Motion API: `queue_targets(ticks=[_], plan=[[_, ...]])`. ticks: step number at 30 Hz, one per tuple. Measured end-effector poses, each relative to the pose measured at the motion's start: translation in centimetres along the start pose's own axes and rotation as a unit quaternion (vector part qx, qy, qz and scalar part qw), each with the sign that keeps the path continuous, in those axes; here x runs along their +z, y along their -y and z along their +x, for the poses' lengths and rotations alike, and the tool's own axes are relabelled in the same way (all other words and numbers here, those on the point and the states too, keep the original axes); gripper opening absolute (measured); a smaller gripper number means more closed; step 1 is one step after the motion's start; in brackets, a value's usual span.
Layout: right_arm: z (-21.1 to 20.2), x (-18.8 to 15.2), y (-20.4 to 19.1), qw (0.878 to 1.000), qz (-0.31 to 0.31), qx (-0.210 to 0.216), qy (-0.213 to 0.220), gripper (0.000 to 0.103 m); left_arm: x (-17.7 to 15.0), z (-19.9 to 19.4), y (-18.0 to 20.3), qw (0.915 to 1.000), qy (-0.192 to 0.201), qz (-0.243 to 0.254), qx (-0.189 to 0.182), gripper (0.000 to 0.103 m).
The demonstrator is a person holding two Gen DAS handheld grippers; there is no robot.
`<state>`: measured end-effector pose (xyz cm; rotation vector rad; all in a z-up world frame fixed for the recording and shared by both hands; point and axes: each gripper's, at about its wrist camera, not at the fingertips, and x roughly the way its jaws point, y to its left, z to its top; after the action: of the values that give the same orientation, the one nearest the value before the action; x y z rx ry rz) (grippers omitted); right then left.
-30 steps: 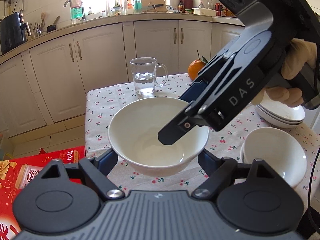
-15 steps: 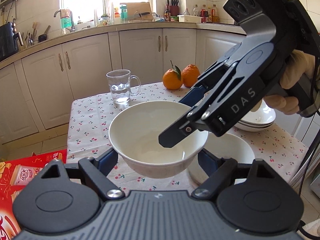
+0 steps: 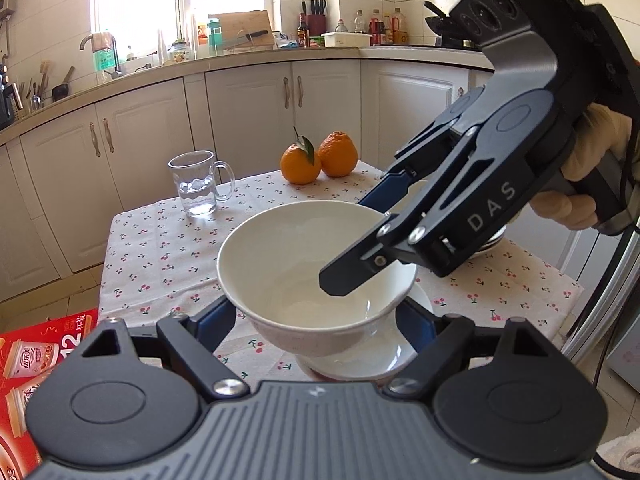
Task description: Organize plates and bowls
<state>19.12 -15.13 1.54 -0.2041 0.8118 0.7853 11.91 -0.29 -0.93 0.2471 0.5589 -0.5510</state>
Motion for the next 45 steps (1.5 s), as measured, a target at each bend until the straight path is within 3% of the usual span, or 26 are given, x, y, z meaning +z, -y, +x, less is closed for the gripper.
queue_targets(ticks=[12,28,39,45], plan=[[-0.7,-2.9,1.0,1.000,0.006,-0.013,-0.007,0.069,-0.7,1.6,1.9,0.9995,-0.015,-0.024,-0.011,0.087],[0.6,-4.0,1.5,1.000,0.009,-0.010,-0.020,0.069,-1.4,2.3,2.0,0.9988,-0.027,-0.037,-0.020,0.087],[1.1,-4.2,1.3,1.000,0.007,-0.010,-0.022,0.072,-1.7,2.8,1.8,0.9984,-0.035,-0.037,-0.023,0.087],[1.1,-4.4,1.1,1.000,0.006,-0.009,-0.020,0.078,-1.9,3.0,1.5,0.9982,-0.035,-0.039,-0.028,0.088]])
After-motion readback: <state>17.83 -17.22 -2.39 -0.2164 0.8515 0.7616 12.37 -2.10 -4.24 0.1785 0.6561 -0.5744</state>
